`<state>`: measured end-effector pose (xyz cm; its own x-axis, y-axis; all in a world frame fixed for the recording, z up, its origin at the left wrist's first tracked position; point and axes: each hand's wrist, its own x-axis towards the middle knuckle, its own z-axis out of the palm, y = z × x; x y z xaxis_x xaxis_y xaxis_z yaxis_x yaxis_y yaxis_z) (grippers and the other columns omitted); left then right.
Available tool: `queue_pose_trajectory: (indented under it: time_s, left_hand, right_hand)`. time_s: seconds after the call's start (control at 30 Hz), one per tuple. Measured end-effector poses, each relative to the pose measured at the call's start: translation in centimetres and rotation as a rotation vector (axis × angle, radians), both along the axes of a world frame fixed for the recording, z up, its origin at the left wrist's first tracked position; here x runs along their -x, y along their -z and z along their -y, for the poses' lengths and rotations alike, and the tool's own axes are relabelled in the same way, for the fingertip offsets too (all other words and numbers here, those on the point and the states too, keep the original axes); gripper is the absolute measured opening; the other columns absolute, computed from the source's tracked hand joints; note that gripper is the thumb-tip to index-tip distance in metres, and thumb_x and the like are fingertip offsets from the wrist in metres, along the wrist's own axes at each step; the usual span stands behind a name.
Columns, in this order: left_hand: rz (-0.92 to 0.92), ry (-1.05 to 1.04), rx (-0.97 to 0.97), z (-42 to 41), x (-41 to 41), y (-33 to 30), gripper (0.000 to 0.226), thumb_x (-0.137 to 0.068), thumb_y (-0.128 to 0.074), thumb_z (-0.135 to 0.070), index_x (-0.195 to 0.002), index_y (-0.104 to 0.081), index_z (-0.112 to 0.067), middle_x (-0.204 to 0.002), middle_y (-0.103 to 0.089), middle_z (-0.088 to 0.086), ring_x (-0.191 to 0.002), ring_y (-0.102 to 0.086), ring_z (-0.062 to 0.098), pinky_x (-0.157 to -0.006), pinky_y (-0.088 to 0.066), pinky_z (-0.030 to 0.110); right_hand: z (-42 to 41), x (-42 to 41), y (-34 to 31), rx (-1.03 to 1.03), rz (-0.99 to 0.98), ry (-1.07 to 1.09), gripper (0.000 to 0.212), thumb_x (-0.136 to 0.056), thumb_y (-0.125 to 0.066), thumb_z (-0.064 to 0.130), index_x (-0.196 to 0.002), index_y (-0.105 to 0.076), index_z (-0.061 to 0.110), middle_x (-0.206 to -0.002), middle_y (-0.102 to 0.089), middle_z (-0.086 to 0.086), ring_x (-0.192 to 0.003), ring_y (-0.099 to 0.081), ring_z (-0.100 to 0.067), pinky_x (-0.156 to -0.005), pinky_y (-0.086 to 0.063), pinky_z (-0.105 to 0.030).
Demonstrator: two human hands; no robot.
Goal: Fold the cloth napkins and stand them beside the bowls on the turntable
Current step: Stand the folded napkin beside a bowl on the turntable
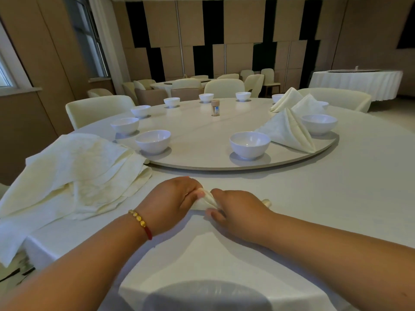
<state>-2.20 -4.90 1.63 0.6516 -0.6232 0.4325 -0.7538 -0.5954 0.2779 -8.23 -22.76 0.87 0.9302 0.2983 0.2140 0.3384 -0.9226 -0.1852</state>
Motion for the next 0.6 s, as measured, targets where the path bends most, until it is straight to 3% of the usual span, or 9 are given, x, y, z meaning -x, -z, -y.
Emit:
queue_pose_trajectory:
  time_s: [0.1, 0.17, 0.23, 0.3, 0.37, 0.47, 0.6]
  left_hand:
    - [-0.097, -0.024, 0.117, 0.6, -1.7, -1.6, 0.058, -0.084, -0.025, -0.061, -0.080, -0.064, -0.018, -0.077, -0.062, -0.004, -0.073, -0.054, 0.009, -0.072, -0.045, 0.029]
    - [-0.131, -0.085, 0.218, 0.7, -3.2, -2.5, 0.055, -0.095, -0.029, -0.056, -0.094, -0.067, -0.017, -0.095, -0.066, -0.004, -0.086, -0.055, 0.009, -0.080, -0.043, 0.028]
    - [-0.201, -0.191, 0.257, 0.6, -4.9, -2.7, 0.048, -0.101, -0.027, -0.045, -0.116, -0.064, -0.018, -0.113, -0.057, -0.010, -0.103, -0.049, 0.007, -0.089, -0.033, 0.021]
    - [-0.317, -0.253, 0.276, 0.3, -6.8, -2.2, 0.053, -0.100, -0.022, -0.047, -0.127, -0.058, -0.019, -0.120, -0.051, -0.012, -0.115, -0.044, 0.007, -0.095, -0.025, 0.020]
    - [-0.448, -0.298, 0.288, 0.3, -8.1, -1.3, 0.058, -0.098, -0.020, -0.054, -0.132, -0.055, -0.022, -0.132, -0.050, -0.009, -0.128, -0.040, 0.012, -0.099, -0.022, 0.022]
    - [-0.507, -0.378, 0.115, 1.4, -8.8, -0.4, 0.058, -0.100, -0.019, -0.051, -0.140, -0.046, -0.019, -0.148, -0.041, 0.001, -0.138, -0.033, 0.019, -0.108, -0.020, 0.028]
    - [-0.397, -0.381, -0.102, 2.3, -8.7, -0.4, 0.057, -0.102, -0.016, -0.045, -0.148, -0.033, -0.016, -0.156, -0.026, 0.001, -0.146, -0.014, 0.015, -0.116, -0.003, 0.027]
  right_hand:
    - [0.1, -1.4, -1.4, -0.101, 0.023, 0.061, 0.026, -0.098, -0.045, 0.035, -0.076, -0.041, 0.022, -0.075, -0.047, 0.001, -0.077, -0.050, -0.023, -0.064, -0.035, -0.033]
    - [0.8, -2.2, -2.5, -0.225, 0.032, 0.126, 0.032, -0.097, -0.049, 0.036, -0.070, -0.044, 0.019, -0.071, -0.050, 0.001, -0.071, -0.048, -0.021, -0.060, -0.031, -0.032]
    - [1.9, -2.9, -3.5, -0.363, 0.076, 0.217, 0.037, -0.097, -0.050, 0.038, -0.066, -0.045, 0.018, -0.064, -0.049, 0.001, -0.064, -0.049, -0.019, -0.055, -0.031, -0.031]
    - [3.1, -3.9, -4.3, -0.459, 0.121, 0.292, 0.036, -0.097, -0.049, 0.039, -0.072, -0.054, 0.015, -0.064, -0.054, -0.003, -0.064, -0.054, -0.020, -0.057, -0.036, -0.030]
    - [4.1, -4.8, -5.2, -0.529, 0.157, 0.359, 0.039, -0.098, -0.049, 0.038, -0.066, -0.048, 0.015, -0.060, -0.049, -0.002, -0.058, -0.048, -0.017, -0.053, -0.033, -0.030]
    - [5.1, -6.2, -6.2, -0.602, 0.230, 0.434, 0.046, -0.097, -0.051, 0.035, -0.059, -0.034, 0.016, -0.056, -0.037, 0.002, -0.052, -0.036, -0.012, -0.049, -0.024, -0.027]
    - [4.9, -8.7, -6.6, -0.618, 0.256, 0.459, 0.044, -0.098, -0.049, 0.035, -0.061, -0.035, 0.017, -0.058, -0.039, 0.004, -0.053, -0.037, -0.009, -0.050, -0.026, -0.025]
